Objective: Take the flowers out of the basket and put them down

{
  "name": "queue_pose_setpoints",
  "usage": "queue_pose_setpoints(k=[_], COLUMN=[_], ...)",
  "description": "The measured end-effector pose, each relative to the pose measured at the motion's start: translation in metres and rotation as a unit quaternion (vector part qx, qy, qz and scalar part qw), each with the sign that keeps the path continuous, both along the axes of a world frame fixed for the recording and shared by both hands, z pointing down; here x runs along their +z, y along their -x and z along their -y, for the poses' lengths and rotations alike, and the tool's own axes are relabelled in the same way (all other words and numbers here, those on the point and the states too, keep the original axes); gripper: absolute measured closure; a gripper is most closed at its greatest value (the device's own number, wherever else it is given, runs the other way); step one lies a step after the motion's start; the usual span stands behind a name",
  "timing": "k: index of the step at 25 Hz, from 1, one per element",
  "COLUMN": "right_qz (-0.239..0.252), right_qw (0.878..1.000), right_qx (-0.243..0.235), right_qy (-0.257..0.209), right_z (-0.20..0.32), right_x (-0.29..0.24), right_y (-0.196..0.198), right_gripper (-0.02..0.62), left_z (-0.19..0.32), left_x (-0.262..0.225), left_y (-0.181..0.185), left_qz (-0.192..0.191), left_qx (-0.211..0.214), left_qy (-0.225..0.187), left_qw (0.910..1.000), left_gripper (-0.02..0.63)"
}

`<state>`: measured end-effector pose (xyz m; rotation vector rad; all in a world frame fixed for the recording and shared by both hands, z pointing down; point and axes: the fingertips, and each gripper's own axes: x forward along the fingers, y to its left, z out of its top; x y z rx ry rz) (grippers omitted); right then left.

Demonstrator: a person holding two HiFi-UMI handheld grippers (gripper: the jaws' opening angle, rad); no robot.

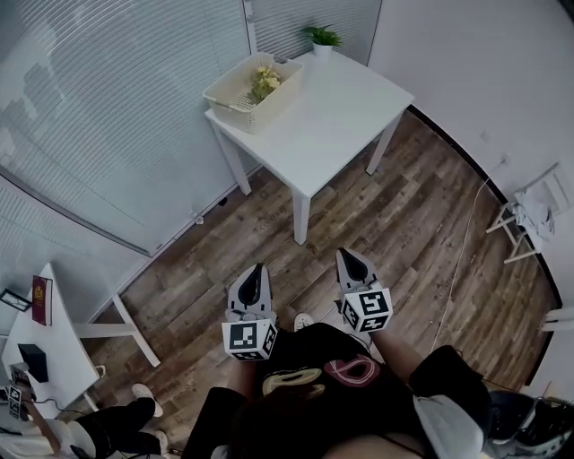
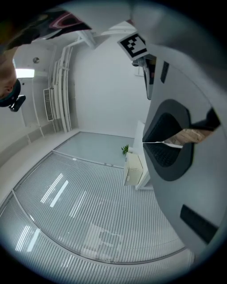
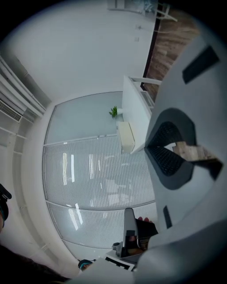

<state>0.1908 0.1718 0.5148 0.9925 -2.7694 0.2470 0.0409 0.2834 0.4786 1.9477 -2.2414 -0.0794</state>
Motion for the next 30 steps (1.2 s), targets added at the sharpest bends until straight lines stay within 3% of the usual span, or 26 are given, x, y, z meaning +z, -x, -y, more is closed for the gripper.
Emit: queue_pose_setpoints(k=[8, 16, 24, 30], right_qz=[0.003, -0.011, -0.023, -0.014], right_qw=[1.0, 0.999, 0.998, 0.995], right_qx=[0.011, 0.022, 0.06, 0.084], right_qy=[0.018, 0.028, 0.017, 0.043], right_z=[0.01, 0.023, 0.082, 0.128], right_x=[0.007, 0.023, 0.014, 0.016], right_y=[-0.005, 0.011, 0.039, 0.079], right_gripper=[0.584, 0.584, 0.584, 0.584], left_z=[0.016, 0.045, 0.131, 0.184], left_x=[0.002, 0.011, -0.007, -0.015], left_y=[-0.007, 0.015, 0.072, 0.12], left_qz=[0.002, -0.003, -0.001, 0.0], left_qx=[0.016, 0.031, 0.062, 0.088], left_qy=[0.012, 0.012, -0.008, -0.015], left_qw=[0.9998, 0.9994, 0.998, 0.996], left_gripper=[0.588, 0.588, 0.588, 0.588])
